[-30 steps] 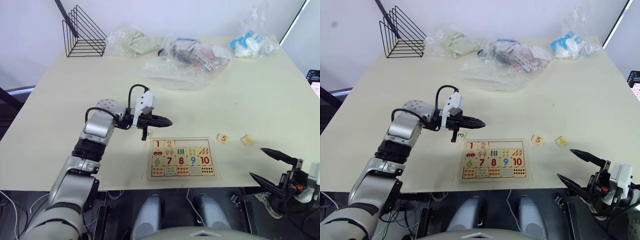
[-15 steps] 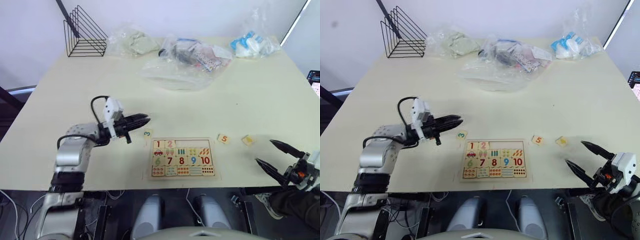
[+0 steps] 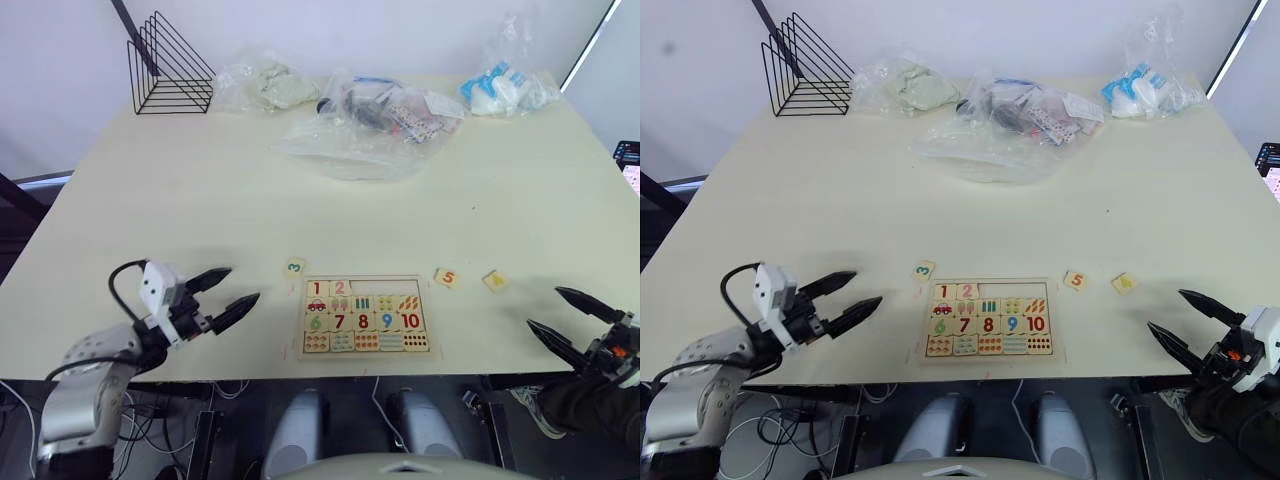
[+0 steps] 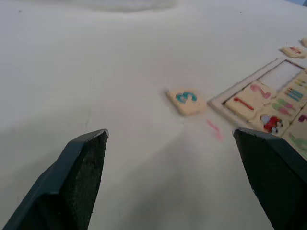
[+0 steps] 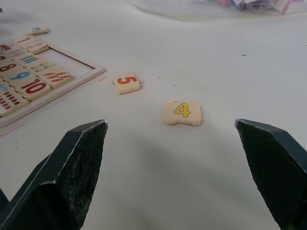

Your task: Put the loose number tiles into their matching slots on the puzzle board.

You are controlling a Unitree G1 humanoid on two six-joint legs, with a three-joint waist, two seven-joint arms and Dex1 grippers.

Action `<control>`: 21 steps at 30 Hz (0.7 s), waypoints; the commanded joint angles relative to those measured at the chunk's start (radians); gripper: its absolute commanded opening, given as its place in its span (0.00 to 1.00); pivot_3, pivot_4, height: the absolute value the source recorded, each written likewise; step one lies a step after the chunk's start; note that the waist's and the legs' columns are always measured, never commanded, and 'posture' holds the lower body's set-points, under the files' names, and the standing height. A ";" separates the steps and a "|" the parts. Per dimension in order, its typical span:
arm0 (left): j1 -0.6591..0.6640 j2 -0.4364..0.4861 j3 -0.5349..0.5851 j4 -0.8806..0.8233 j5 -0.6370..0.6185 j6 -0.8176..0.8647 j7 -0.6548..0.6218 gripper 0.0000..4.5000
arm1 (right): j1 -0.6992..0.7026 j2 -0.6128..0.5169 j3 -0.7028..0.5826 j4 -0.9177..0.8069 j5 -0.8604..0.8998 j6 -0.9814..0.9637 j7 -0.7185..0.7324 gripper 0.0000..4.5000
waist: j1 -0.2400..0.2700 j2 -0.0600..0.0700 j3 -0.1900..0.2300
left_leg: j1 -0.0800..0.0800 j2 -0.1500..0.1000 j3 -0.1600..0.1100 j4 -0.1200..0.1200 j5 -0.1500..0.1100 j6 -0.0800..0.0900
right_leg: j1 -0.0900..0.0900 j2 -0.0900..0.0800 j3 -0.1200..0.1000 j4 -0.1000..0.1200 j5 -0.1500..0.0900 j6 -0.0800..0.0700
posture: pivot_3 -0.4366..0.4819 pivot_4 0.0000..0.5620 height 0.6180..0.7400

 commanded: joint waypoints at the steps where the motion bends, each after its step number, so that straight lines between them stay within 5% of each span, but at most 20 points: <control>1: 0.040 0.009 0.065 -0.027 -0.046 -0.033 -0.019 0.99 | -0.004 -0.024 -0.054 0.009 0.031 0.004 0.023 1.00 | 0.001 0.000 0.000 | 0.000 0.000 0.000 0.000 0.000 0.000 | 0.000 0.000 0.000 0.000 0.000 0.000 | 0.48 0.27 1.00; 21: 0.133 0.043 0.092 -0.045 -0.072 -0.085 -0.035 0.99 | -0.040 -0.046 -0.088 0.134 0.024 -0.041 0.126 1.00 | -0.002 0.000 0.000 | 0.000 0.000 0.002 0.000 0.000 0.000 | 0.000 0.000 0.000 -0.001 0.000 0.000 | 0.48 0.27 1.00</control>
